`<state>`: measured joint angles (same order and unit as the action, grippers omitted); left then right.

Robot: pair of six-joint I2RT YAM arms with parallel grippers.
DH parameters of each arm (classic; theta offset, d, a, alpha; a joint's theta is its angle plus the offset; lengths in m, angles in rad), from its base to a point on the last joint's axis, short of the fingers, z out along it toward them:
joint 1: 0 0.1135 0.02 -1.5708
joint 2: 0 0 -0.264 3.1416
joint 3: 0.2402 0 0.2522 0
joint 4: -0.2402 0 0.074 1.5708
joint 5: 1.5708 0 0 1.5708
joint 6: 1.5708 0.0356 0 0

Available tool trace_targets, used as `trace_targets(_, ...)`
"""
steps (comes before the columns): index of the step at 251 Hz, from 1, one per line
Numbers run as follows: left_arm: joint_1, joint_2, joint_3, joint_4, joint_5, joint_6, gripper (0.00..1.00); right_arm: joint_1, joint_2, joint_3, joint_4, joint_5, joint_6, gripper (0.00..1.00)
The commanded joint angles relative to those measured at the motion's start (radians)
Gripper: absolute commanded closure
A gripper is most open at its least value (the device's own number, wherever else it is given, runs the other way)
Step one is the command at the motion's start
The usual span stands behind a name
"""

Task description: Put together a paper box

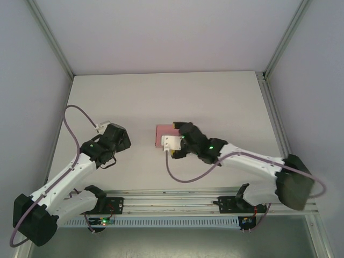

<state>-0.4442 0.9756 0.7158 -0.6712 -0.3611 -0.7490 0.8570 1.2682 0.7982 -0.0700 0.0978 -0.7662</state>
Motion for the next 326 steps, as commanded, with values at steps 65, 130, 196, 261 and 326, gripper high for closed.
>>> trace_targets(65,0.286,0.129,-0.156,0.678,-0.086,0.411,0.0,-0.706,-0.182,-0.24,0.323,0.069,0.816,0.02)
trace_targets(130,0.415,0.287,-0.305,1.207,0.125,0.684,0.0,-0.771,-0.013,-0.471,0.896,0.0,0.689,0.02)
trace_targets(196,0.451,0.44,-0.382,1.528,0.306,0.693,0.0,-0.821,0.144,-0.454,0.975,-0.124,0.72,0.02)
trace_targets(261,0.468,0.582,-0.323,1.552,0.359,0.698,0.0,-0.871,0.255,-0.46,1.096,-0.178,0.772,0.02)
trace_targets(326,0.462,0.578,-0.316,1.525,0.356,0.704,0.0,-0.85,0.251,-0.475,1.117,-0.042,0.785,0.02)
